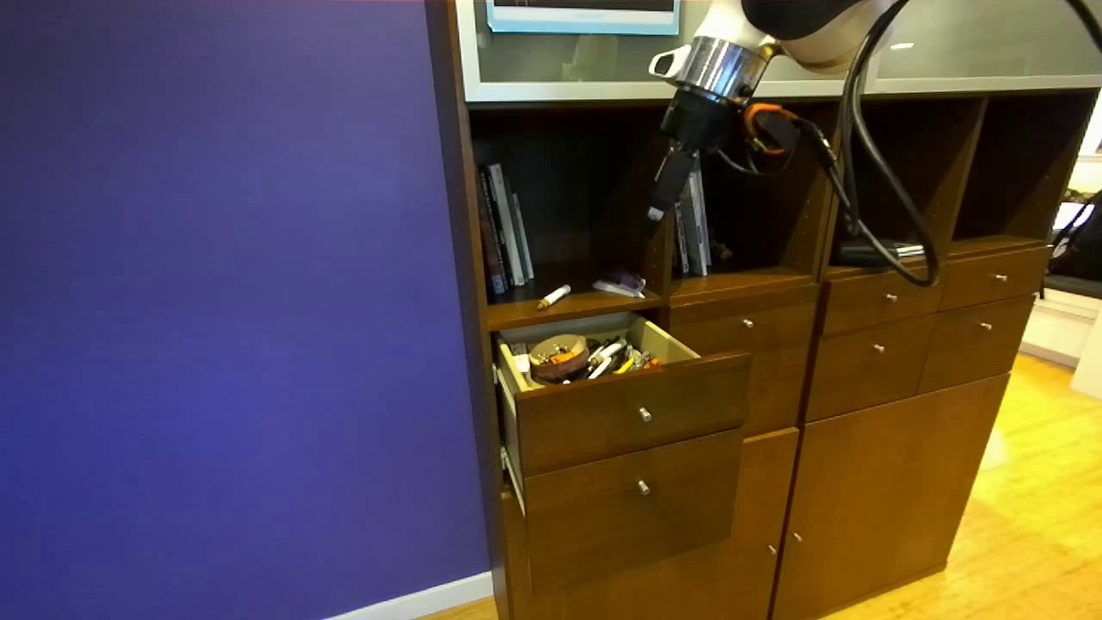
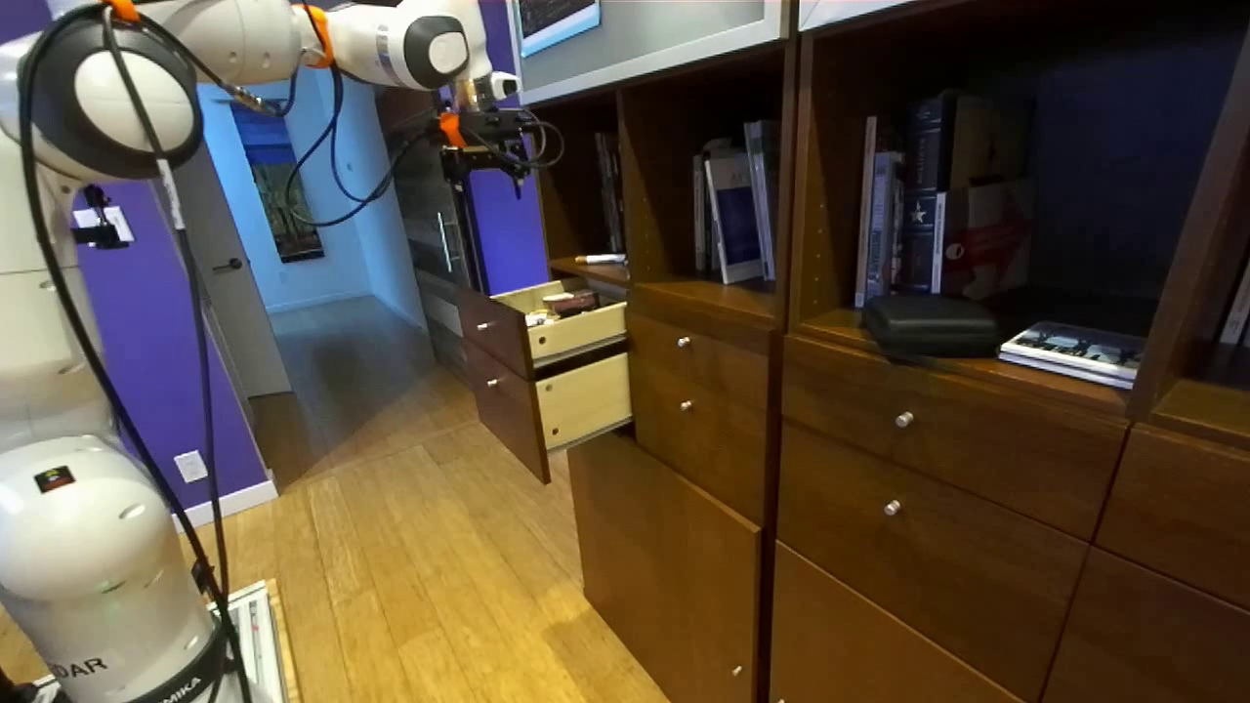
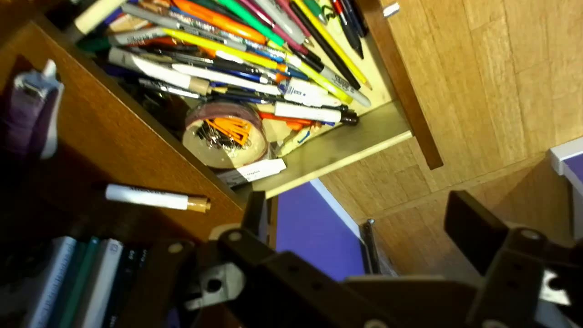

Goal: Pick up the brown bowl and put it in the top open leftmost drawer of the set of drawers

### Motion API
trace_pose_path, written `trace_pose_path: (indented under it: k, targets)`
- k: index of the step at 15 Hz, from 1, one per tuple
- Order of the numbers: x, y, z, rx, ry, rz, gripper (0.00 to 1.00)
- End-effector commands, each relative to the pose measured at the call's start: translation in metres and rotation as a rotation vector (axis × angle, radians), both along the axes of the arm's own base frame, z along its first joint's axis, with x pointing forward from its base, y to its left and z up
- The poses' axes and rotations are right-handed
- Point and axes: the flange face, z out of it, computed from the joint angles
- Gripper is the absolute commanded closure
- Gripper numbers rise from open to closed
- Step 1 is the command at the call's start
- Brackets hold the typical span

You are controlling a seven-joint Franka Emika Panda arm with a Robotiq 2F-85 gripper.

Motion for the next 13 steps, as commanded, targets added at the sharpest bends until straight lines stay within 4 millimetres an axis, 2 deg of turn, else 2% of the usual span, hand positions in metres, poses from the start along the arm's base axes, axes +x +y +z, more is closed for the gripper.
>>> trace_pose_path:
  k: [1, 5, 6, 9, 13]
  targets:
    - [-0.056, -0.029, 0.018, -0.114, 0.052, -0.159, 0.00]
    - [-0.106, -0.045, 0.039, -0.195, 0.130, -0.212, 0.00]
    - [-0.079, -0.037, 0.036, -0.157, 0.119, -0.175, 0.00]
    - [-0.101, -0.043, 0.046, -0.169, 0.127, -0.187, 0.00]
    - [-0.100, -0.043, 0.040, -0.176, 0.138, -0.191, 0.00]
